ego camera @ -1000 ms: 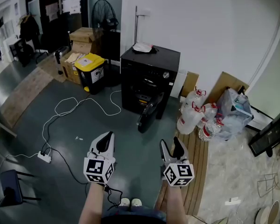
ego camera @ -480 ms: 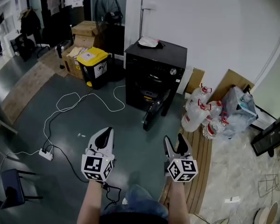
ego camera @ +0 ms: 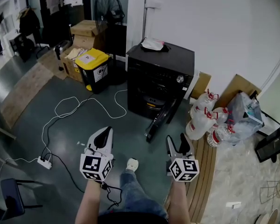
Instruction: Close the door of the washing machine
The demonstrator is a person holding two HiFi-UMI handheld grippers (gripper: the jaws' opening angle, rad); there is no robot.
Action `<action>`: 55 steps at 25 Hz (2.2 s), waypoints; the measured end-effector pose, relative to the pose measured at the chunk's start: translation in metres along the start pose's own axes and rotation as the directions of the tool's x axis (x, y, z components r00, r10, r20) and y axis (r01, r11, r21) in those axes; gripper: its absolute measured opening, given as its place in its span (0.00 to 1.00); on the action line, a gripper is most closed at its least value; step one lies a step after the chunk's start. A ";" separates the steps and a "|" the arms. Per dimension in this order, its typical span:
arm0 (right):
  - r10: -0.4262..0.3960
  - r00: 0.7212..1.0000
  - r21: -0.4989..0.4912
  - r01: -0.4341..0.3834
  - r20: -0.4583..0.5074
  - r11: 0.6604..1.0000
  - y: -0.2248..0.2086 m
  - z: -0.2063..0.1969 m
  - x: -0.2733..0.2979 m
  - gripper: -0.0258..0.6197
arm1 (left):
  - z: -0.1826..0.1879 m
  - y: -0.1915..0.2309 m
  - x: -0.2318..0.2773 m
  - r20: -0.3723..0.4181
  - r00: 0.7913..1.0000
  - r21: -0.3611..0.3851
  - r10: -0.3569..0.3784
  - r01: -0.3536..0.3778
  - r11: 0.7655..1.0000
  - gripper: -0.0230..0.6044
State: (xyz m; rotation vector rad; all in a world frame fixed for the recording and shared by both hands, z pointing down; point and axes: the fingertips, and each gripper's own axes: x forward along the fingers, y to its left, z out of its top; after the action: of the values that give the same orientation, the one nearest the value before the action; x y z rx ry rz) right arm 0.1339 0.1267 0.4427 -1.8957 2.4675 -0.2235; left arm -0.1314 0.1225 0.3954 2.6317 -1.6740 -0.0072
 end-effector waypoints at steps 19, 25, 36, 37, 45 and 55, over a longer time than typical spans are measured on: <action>-0.149 0.973 -0.007 0.150 -0.177 0.989 -0.127 -0.038 0.283 0.46 | 0.000 0.139 0.336 -0.025 0.997 -0.026 -0.074 0.073 0.997 0.05; -0.224 0.943 0.041 0.241 -0.246 0.970 -0.142 -0.072 0.286 0.46 | -0.021 0.132 0.378 -0.085 0.982 -0.039 -0.169 0.167 0.985 0.05; -0.239 0.868 0.135 0.325 -0.436 0.936 -0.128 -0.200 0.262 0.46 | -0.106 0.110 0.401 -0.212 0.935 -0.091 -0.284 0.271 0.958 0.05; -0.234 0.860 0.141 0.329 -0.453 0.934 -0.126 -0.213 0.259 0.46 | -0.113 0.107 0.401 -0.221 0.930 -0.094 -0.293 0.279 0.956 0.05; -0.221 0.837 0.174 0.348 -0.501 0.921 -0.134 -0.271 0.271 0.43 | -0.151 0.095 0.405 -0.263 0.911 -0.112 -0.318 0.299 0.948 0.05; -0.224 0.827 0.215 0.378 -0.517 0.901 -0.157 -0.275 0.291 0.32 | -0.150 0.099 0.416 -0.267 0.912 -0.116 -0.310 0.289 0.950 0.05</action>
State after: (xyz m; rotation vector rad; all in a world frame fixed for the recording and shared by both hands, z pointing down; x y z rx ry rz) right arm 0.1794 -0.1657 0.7549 -2.2862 2.1541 -1.1537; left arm -0.0420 -0.2940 0.5507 2.6518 -1.1508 0.2824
